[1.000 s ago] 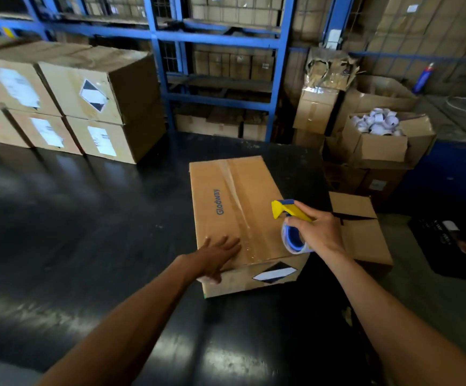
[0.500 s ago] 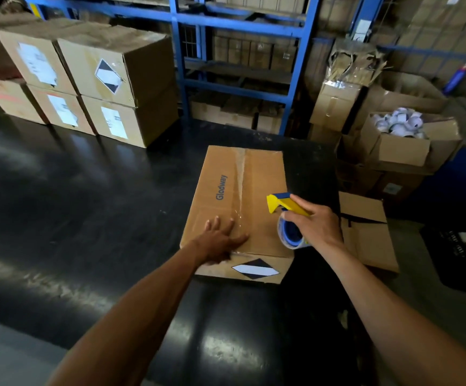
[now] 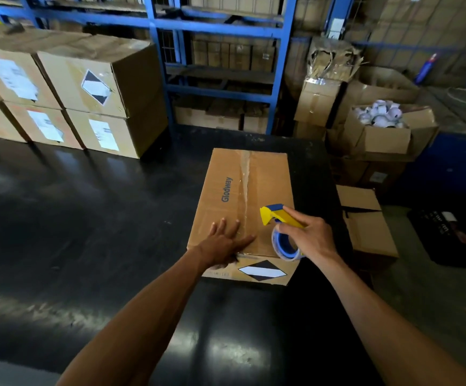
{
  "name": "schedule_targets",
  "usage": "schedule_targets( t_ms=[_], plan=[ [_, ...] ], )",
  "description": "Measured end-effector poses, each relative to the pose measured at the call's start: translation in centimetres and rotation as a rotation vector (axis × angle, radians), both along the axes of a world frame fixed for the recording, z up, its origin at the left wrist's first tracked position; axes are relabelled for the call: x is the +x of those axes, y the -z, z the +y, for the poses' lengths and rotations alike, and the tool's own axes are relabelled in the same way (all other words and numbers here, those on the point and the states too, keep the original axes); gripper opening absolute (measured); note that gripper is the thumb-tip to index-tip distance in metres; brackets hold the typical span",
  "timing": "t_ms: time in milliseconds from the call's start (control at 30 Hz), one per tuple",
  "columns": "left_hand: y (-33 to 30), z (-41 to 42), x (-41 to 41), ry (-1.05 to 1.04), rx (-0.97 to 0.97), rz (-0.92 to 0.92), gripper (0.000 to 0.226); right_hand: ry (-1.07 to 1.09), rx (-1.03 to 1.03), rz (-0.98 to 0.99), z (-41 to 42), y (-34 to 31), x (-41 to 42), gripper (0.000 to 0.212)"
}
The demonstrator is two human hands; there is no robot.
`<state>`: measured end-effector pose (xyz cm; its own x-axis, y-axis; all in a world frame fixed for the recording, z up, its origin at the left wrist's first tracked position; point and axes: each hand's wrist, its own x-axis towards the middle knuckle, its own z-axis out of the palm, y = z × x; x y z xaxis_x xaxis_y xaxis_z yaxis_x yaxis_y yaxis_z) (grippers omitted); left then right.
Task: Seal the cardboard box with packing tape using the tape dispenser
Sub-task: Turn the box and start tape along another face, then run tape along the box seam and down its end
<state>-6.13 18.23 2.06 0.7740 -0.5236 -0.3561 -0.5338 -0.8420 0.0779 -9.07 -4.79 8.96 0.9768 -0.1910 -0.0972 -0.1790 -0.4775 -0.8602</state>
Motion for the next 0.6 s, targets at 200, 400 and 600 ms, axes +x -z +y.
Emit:
schedule_targets(
  t_ms=[200, 400, 600],
  plan=[
    [-2.9, 0.6, -1.8, -0.751, -1.167, 0.521, 0.044, -0.081, 0.091, -0.121, 1.5, 1.4, -4.5, 0.052],
    [-4.4, 0.6, -4.2, -1.079, -1.615, 0.908, 0.069, -0.214, -0.141, -0.438, 3.1, 3.4, -6.6, 0.059],
    [-4.9, 2.4, -5.9, -1.149, -1.773, 1.069, 0.055, -0.364, -0.409, -0.503, 4.9, 3.7, -6.5, 0.069]
  ],
)
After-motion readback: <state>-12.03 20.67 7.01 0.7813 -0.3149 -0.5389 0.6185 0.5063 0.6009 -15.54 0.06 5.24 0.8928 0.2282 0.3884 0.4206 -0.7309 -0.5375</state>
